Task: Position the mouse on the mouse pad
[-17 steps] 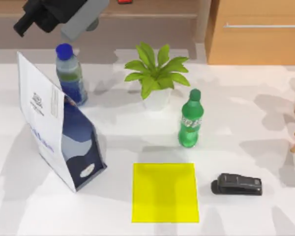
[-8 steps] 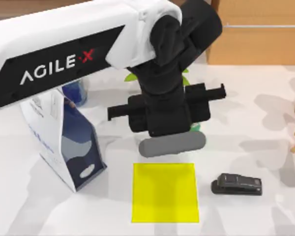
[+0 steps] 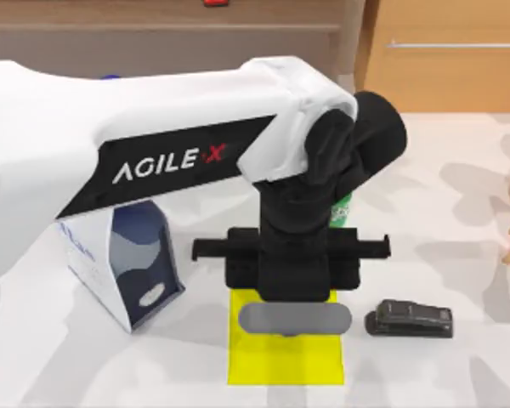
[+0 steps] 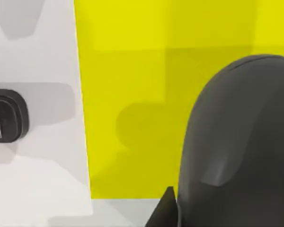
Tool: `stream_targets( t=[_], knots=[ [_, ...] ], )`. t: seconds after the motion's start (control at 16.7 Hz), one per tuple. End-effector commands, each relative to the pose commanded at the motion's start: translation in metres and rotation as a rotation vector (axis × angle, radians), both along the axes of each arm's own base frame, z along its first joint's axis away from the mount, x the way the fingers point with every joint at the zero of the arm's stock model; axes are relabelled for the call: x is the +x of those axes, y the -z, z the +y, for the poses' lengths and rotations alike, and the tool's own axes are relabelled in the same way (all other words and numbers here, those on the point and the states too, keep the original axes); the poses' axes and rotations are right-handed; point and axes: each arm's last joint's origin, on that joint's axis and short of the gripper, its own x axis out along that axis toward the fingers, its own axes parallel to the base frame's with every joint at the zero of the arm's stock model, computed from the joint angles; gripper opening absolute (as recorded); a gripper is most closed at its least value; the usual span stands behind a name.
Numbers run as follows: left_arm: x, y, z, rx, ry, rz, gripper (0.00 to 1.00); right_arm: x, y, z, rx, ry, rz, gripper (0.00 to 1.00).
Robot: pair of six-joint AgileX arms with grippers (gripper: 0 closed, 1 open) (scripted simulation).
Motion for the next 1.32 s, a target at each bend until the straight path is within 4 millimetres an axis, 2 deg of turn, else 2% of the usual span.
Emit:
stream_targets(
  t=[0.3, 1.02, 1.32],
  knots=[
    [0.002, 0.001, 0.0, -0.008, -0.002, -0.005, 0.0, 0.0, 0.0, 0.0, 0.0, 0.0, 0.0, 1.0],
    [0.001, 0.021, -0.002, -0.038, 0.003, -0.034, 0.0, 0.0, 0.0, 0.0, 0.0, 0.0, 0.0, 1.0],
    [0.001, 0.039, -0.001, -0.014, 0.002, -0.011, 0.0, 0.0, 0.0, 0.0, 0.0, 0.0, 0.0, 1.0]
  ],
)
